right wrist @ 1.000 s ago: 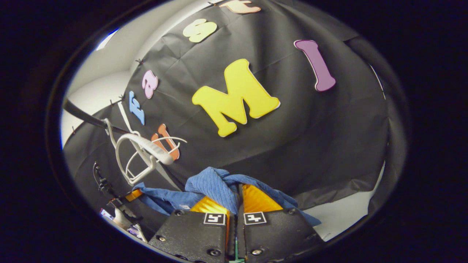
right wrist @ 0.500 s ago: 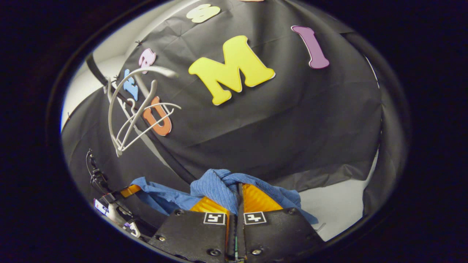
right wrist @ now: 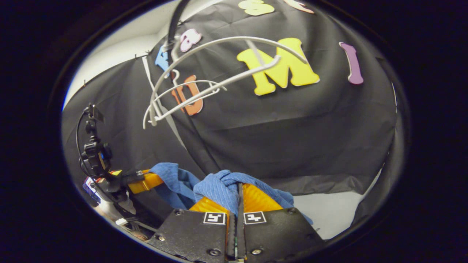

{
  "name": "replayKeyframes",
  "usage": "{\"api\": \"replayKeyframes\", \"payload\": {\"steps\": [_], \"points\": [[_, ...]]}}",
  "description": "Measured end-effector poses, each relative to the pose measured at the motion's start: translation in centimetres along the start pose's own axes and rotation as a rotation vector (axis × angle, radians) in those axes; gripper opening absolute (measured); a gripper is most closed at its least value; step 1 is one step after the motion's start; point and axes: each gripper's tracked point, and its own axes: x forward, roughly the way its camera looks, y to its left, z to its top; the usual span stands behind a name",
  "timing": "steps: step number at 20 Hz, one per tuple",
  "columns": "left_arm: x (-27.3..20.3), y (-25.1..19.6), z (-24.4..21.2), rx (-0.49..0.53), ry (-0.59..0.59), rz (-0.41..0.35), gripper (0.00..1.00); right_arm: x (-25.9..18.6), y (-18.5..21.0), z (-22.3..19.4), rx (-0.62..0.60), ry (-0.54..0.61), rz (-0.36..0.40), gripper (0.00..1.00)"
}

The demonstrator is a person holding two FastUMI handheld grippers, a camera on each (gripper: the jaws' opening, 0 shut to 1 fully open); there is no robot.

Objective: Grasp the clothes on the hanger with both hands and then place them into the laundry hamper below.

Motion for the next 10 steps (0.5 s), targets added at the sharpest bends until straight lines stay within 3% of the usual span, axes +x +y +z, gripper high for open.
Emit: {"api": "replayKeyframes", "payload": {"steps": [4,5,10], "points": [[-2.3,-0.7,0.3,-0.032,-0.005,-0.024,0.04,-0.4,4.7,-0.9,-0.045,0.009,0.043,0.06],[-2.5,-0.7,-0.4,-0.045,0.004,-0.029,0.00,-0.4,5.1,-1.8,-0.045,0.022,0.044,0.06],[-2.1,0.2,-7.4,-0.089,0.121,-0.001,0.00,1.6,5.0,-8.9,-0.038,0.169,-0.009,0.06]]}}
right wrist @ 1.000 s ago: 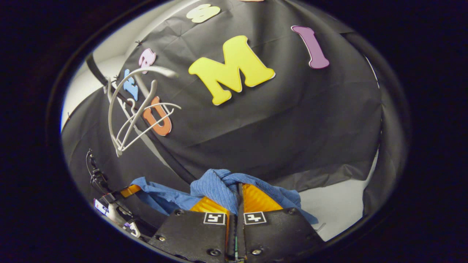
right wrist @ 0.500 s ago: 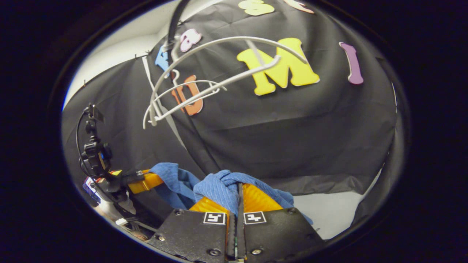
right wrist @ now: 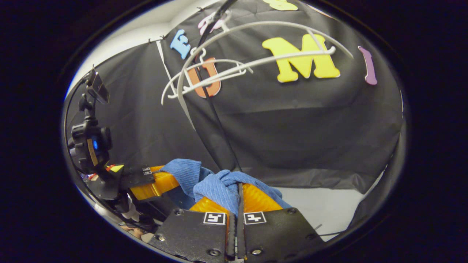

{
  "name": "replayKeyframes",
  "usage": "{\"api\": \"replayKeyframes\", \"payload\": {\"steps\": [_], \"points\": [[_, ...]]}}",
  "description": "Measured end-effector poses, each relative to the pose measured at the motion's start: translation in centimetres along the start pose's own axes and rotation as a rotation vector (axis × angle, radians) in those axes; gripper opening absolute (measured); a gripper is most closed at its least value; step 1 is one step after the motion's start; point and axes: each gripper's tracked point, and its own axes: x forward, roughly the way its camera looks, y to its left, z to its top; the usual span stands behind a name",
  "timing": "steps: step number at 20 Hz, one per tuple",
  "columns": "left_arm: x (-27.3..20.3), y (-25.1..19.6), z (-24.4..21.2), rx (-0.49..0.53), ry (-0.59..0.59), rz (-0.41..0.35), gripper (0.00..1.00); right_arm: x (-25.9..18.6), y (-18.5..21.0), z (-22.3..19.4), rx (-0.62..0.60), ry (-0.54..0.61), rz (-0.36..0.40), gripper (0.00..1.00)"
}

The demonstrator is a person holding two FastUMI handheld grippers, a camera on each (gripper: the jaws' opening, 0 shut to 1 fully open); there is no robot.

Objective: Grasp the clothes on the hanger with both hands and then place them into the laundry hamper below.

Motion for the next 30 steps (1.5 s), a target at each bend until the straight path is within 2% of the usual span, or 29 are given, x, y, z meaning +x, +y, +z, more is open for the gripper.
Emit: {"api": "replayKeyframes", "payload": {"steps": [6,9,10,11,14,15,16,19,23,24,26,27,28,29,30], "points": [[2.8,2.1,-9.9,-0.059,0.190,0.055,0.00,4.5,-0.9,-6.6,0.011,0.208,-0.103,0.05],[4.4,1.9,-12.4,-0.077,0.284,0.075,0.00,5.5,-1.0,-8.7,0.009,0.307,-0.153,0.06],[4.8,1.9,-12.8,-0.075,0.310,0.081,0.04,5.4,-0.9,-9.1,0.006,0.339,-0.168,0.06],[5.4,2.2,-13.1,-0.069,0.329,0.087,0.00,5.2,-1.0,-8.8,0.005,0.365,-0.181,0.06],[5.9,2.0,-14.7,-0.082,0.401,0.100,0.00,4.6,-1.1,-8.0,0.002,0.431,-0.218,0.06],[5.8,2.1,-15.2,-0.085,0.422,0.101,0.04,4.7,-1.1,-7.8,0.001,0.444,-0.228,0.06],[5.9,2.4,-15.6,-0.081,0.439,0.105,0.00,4.6,-1.2,-8.1,0.003,0.462,-0.240,0.06],[6.4,3.3,-17.1,-0.052,0.500,0.112,0.01,3.7,-2.1,-7.9,0.014,0.498,-0.269,0.06],[7.8,3.8,-16.5,0.004,0.506,0.119,0.01,3.9,-2.2,-7.6,0.017,0.493,-0.285,0.09],[8.0,3.8,-16.5,-0.001,0.508,0.116,0.06,3.9,-2.2,-7.5,0.022,0.488,-0.285,0.10],[7.9,3.9,-17.0,-0.009,0.513,0.112,0.02,3.8,-2.6,-7.2,0.014,0.487,-0.295,0.10],[8.1,3.7,-17.2,-0.013,0.518,0.099,0.10,3.8,-2.8,-7.3,0.010,0.489,-0.295,0.10],[8.2,3.5,-17.3,-0.013,0.518,0.088,0.06,3.9,-2.9,-7.4,0.014,0.482,-0.287,0.11],[8.3,3.2,-16.9,-0.018,0.505,0.069,0.26,4.2,-2.8,-7.2,0.019,0.473,-0.283,0.17],[8.7,2.9,-16.6,-0.024,0.501,0.054,0.40,4.4,-2.9,-7.1,0.017,0.465,-0.282,0.24]]}}
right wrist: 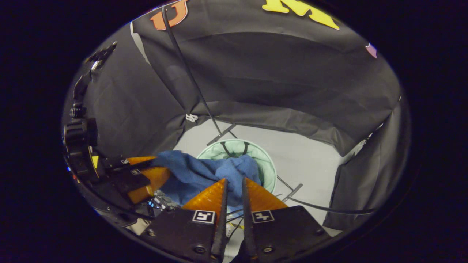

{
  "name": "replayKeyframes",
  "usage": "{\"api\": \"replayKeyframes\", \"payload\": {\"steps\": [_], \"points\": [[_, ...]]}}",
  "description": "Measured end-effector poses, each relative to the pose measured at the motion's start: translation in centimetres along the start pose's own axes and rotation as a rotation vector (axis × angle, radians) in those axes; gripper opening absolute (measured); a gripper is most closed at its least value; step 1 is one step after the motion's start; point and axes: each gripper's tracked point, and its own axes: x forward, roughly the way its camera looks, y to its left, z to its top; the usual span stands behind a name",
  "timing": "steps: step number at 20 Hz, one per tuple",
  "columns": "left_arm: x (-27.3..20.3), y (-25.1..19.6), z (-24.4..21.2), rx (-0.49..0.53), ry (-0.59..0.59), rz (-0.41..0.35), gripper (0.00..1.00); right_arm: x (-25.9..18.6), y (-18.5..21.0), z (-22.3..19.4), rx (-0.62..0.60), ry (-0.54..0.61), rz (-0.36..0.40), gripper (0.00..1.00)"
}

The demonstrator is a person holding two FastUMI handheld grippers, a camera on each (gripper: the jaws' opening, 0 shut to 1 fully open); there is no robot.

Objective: Grasp the clothes on the hanger with both hands and then place them into the laundry hamper below.

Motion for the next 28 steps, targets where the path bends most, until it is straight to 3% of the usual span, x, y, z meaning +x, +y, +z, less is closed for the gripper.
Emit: {"api": "replayKeyframes", "payload": {"steps": [2,3,4,6,7,11,22,23,24,28], "points": [[-0.1,-0.2,0.5,-0.001,-0.005,-0.002,0.70,-0.1,-0.5,0.0,-0.017,-0.002,-0.013,0.33],[-0.2,0.1,0.2,-0.001,-0.005,0.001,0.85,-0.1,-0.6,0.0,-0.020,-0.004,-0.013,0.46],[-0.1,0.3,0.1,-0.002,-0.006,0.006,0.99,-0.2,-0.4,-0.1,-0.019,-0.004,-0.020,0.48],[-0.1,0.8,-0.4,-0.008,-0.003,0.018,0.94,-0.2,-0.6,-0.5,-0.013,-0.001,-0.024,0.53],[0.0,0.8,-0.6,-0.012,-0.001,0.018,0.94,-0.6,-0.7,-0.6,-0.007,0.001,-0.025,0.63],[-0.2,1.2,-0.8,-0.016,-0.002,0.026,0.98,0.0,-1.3,-0.8,0.001,0.000,-0.041,0.76],[-4.0,1.5,-1.9,0.009,-0.073,0.031,0.97,-2.4,-1.3,-2.9,0.015,-0.063,-0.080,0.79],[-4.5,1.5,-1.9,0.016,-0.090,0.029,0.92,-3.0,-1.5,-3.1,0.018,-0.077,-0.091,0.79],[-5.1,1.4,-1.8,0.024,-0.113,0.026,0.97,-3.8,-2.0,-3.5,0.020,-0.096,-0.104,0.79],[-8.7,-0.7,-0.4,0.042,-0.214,-0.001,1.00,-8.9,-3.2,-3.9,0.000,-0.193,-0.149,0.79]]}}
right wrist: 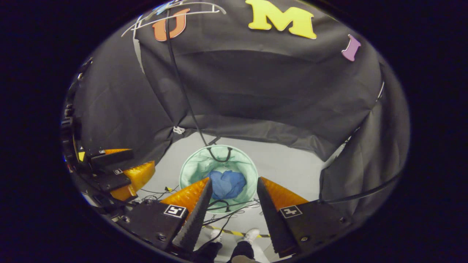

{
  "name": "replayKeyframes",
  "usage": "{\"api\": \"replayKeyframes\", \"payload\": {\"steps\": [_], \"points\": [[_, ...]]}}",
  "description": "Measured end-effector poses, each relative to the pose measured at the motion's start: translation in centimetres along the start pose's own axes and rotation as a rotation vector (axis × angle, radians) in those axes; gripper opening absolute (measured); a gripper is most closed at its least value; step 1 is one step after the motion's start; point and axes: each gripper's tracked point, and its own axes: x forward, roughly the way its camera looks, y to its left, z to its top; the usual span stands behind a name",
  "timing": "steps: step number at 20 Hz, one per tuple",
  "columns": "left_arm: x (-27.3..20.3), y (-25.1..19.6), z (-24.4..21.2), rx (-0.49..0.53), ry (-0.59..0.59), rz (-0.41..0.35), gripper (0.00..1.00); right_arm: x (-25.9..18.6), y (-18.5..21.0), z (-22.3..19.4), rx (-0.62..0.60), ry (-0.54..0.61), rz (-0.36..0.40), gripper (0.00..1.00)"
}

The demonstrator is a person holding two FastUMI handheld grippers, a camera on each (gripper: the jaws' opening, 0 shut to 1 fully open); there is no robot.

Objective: Grasp the clothes on the hanger with both hands and then place them into the laundry hamper below.

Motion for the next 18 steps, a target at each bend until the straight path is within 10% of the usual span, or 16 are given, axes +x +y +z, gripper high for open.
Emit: {"api": "replayKeyframes", "payload": {"steps": [18], "points": [[-32.0,-16.0,9.0,0.073,-0.557,0.157,0.97,-36.4,-14.1,3.2,0.004,-0.669,0.054,0.98]]}}
